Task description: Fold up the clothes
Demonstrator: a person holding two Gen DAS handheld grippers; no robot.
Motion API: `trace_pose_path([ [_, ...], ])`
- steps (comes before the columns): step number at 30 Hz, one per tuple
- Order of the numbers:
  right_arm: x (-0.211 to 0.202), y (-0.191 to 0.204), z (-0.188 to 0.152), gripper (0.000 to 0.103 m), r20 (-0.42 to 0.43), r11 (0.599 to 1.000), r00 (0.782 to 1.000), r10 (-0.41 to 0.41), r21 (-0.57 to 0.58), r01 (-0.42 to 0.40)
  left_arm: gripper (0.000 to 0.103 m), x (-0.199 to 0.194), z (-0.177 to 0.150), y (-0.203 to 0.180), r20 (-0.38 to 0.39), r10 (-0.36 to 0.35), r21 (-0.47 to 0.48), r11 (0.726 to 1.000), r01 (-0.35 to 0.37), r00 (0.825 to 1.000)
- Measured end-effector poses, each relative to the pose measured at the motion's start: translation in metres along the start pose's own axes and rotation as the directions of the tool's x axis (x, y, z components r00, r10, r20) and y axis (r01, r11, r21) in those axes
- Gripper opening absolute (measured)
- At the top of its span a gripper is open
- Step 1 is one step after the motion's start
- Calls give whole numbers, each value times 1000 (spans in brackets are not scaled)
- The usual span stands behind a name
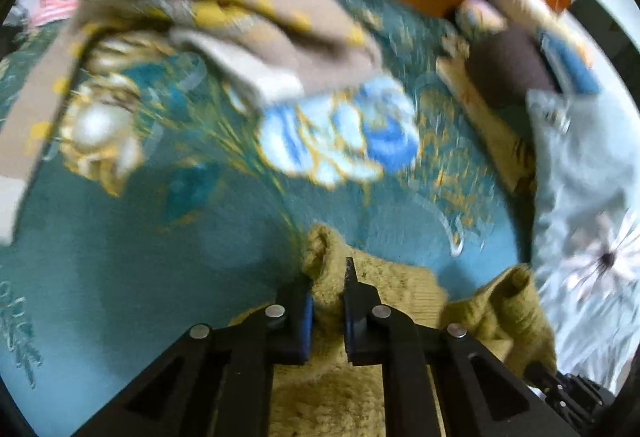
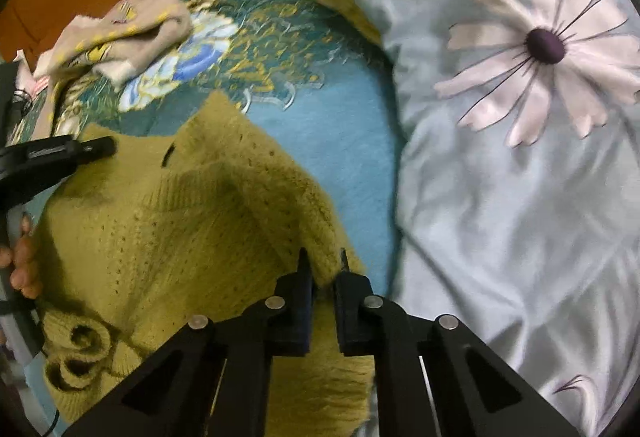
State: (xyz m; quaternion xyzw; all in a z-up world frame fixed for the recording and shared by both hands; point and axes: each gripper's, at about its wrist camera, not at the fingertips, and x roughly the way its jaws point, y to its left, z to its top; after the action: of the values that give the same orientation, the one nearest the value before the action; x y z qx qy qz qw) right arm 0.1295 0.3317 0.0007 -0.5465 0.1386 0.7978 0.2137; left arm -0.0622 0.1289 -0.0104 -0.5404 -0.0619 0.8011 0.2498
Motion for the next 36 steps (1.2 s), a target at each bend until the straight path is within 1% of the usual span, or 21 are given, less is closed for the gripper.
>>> trace_pose_path([
  [3, -7, 5, 12, 7, 24, 1000, 1000, -4, -12, 4, 12, -36, 13, 26, 109, 27, -44, 999, -23, 994],
  [6, -15, 19, 29, 7, 56, 999, 998, -10, -50, 13, 12, -75, 28, 62, 197, 68, -98, 994, -50, 978],
  [9, -30, 49, 55, 7, 115, 991, 993, -19, -130, 34, 12, -108, 37, 97, 267, 125, -156, 984, -85, 956],
  [11, -41, 71, 72, 7, 158, 983, 987, -16, -178, 45, 12, -129, 39, 120, 312, 177, -205, 972, -116, 933],
  [14, -60, 108, 93, 7, 229, 969, 973, -5, -238, 61, 12, -152, 42, 154, 352, 225, -298, 947, -119, 908],
  [15, -66, 121, 101, 7, 253, 964, 968, -1, -258, 68, 12, -158, 43, 164, 359, 230, -326, 939, -110, 905],
  [16, -72, 133, 108, 7, 276, 958, 961, 5, -278, 75, 12, -160, 46, 173, 352, 233, -346, 932, -105, 907],
  [17, -76, 146, 112, 7, 295, 948, 955, -3, -303, 96, 12, -157, 49, 180, 329, 232, -352, 930, -109, 915],
  [19, -73, 164, 115, 7, 292, 936, 956, -17, -331, 118, 12, -147, 54, 191, 265, 221, -345, 931, -122, 939],
  [22, -58, 172, 111, 7, 236, 933, 972, -11, -348, 95, 13, -129, 49, 203, 198, 191, -349, 930, -112, 961],
  [23, -55, 171, 108, 7, 224, 934, 975, -10, -347, 89, 16, -125, 47, 204, 187, 180, -347, 932, -107, 966],
  [25, -49, 168, 102, 8, 200, 935, 980, -7, -346, 78, 17, -118, 43, 201, 168, 171, -338, 935, -106, 971],
  [26, -46, 166, 99, 12, 188, 936, 982, -6, -345, 72, 26, -116, 41, 199, 156, 175, -335, 935, -115, 972],
  [27, -43, 165, 96, 18, 176, 936, 984, -5, -344, 66, 32, -117, 40, 196, 143, 188, -333, 934, -132, 972],
  [28, -44, 159, 94, 31, 178, 941, 984, 6, -334, 55, 49, -118, 38, 194, 129, 200, -332, 932, -148, 971],
  [29, -47, 152, 93, 39, 183, 946, 983, 19, -322, 42, 56, -121, 36, 191, 125, 204, -326, 933, -154, 971],
  [30, -47, 146, 91, 51, 177, 949, 984, 31, -313, 26, 60, -127, 33, 188, 130, 200, -316, 937, -151, 971],
  [32, -48, 133, 84, 51, 153, 955, 986, 67, -294, -19, 60, -138, 27, 182, 138, 193, -298, 944, -145, 971],
  [34, -48, 118, 72, 51, 118, 959, 986, 118, -272, -82, 62, -148, 15, 168, 134, 169, -235, 963, -134, 976],
  [35, -47, 111, 61, 51, 84, 952, 982, 167, -273, -139, 62, -151, 8, 160, 128, 138, -191, 975, -112, 982],
  [36, -46, 107, 52, 51, 57, 945, 978, 200, -275, -177, 62, -153, 0, 153, 118, 99, -149, 986, -81, 988],
])
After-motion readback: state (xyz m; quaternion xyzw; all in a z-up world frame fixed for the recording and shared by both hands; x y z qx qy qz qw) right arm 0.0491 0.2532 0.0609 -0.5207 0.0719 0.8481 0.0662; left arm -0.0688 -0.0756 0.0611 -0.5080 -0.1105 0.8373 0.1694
